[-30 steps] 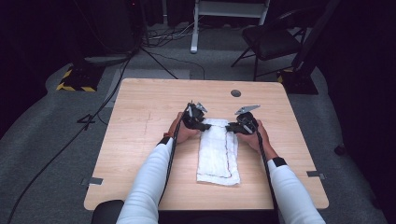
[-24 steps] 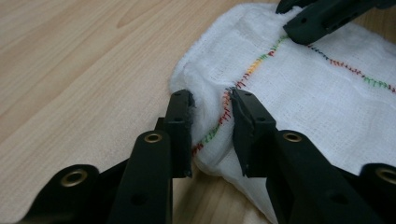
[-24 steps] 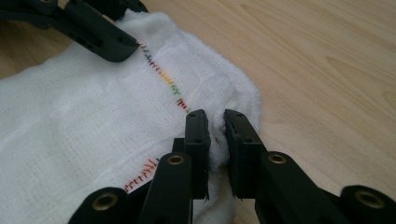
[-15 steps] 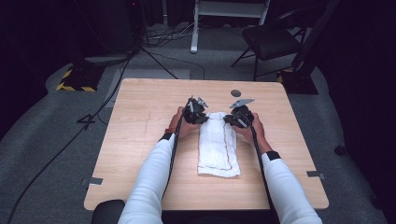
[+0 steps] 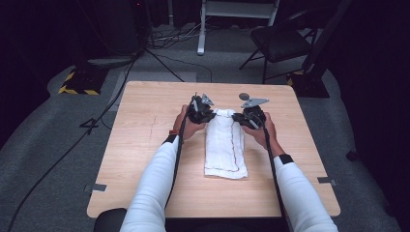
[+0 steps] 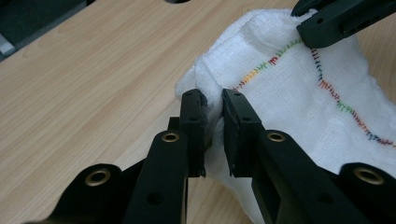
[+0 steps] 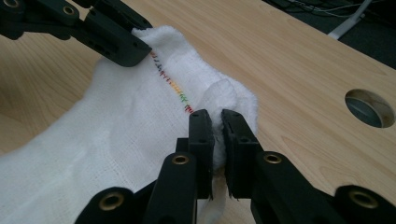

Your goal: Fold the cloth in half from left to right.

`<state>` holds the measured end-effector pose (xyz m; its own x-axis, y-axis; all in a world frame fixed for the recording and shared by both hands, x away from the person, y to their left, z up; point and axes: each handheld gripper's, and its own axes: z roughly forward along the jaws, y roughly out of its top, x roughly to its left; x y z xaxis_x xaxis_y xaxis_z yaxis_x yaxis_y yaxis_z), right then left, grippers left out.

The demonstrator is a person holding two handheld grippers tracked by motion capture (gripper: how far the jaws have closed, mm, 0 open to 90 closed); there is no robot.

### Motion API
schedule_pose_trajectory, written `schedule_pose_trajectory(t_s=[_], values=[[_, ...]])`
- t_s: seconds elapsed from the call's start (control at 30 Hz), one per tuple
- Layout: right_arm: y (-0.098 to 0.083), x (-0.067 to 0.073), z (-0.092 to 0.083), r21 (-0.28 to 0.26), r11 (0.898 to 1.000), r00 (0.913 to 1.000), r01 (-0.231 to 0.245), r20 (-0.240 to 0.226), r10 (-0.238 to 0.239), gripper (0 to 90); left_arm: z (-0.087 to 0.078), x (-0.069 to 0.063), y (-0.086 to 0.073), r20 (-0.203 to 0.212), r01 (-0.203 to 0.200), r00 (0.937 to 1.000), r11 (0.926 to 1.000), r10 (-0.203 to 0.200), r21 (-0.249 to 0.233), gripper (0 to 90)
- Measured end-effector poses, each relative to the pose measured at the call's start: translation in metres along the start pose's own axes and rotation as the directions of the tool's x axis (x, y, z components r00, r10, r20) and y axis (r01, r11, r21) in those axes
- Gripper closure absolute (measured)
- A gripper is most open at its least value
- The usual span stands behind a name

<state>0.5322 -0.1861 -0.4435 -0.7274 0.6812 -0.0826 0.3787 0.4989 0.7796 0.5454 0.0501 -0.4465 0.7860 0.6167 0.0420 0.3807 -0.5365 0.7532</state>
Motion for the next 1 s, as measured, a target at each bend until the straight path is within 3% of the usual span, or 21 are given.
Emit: schedule_pose_trajectory(t_s=[0.3, 0.47, 0.57, 0.73, 0.83, 1.0], values=[[-0.001, 0.012, -0.023, -0.048, 0.998, 0.9981, 0.044, -0.04, -0.046, 83.6, -0.031, -0.013, -0.002, 0.048, -0.056, 0.9971, 0.9967, 0.059, -0.059, 79.1], [-0.005, 0.022, -0.039, -0.083, 0.994, 0.9933, 0.077, -0.08, -0.084, 83.6, -0.045, -0.028, -0.008, 0.051, -0.098, 0.9936, 0.9927, 0.101, -0.071, 78.4], [-0.012, 0.026, -0.048, -0.103, 0.991, 0.9889, 0.091, -0.108, -0.102, 83.6, -0.054, -0.04, -0.013, 0.079, -0.117, 0.989, 0.9884, 0.125, -0.096, 78.3], [-0.023, 0.034, -0.065, -0.127, 0.985, 0.9771, 0.116, -0.163, -0.136, 83.6, -0.067, -0.06, -0.025, 0.107, -0.175, 0.977, 0.9805, 0.184, -0.089, 77.5], [-0.029, 0.043, -0.076, -0.135, 0.98, 0.9691, 0.143, -0.182, -0.166, 83.6, -0.071, -0.069, -0.033, 0.133, -0.176, 0.9734, 0.9808, 0.186, -0.084, 77.4], [-0.045, 0.056, -0.085, -0.127, 0.978, 0.9572, 0.167, -0.217, -0.192, 83.7, -0.077, -0.086, -0.044, 0.182, -0.218, 0.9565, 0.9732, 0.228, -0.073, 77.4]])
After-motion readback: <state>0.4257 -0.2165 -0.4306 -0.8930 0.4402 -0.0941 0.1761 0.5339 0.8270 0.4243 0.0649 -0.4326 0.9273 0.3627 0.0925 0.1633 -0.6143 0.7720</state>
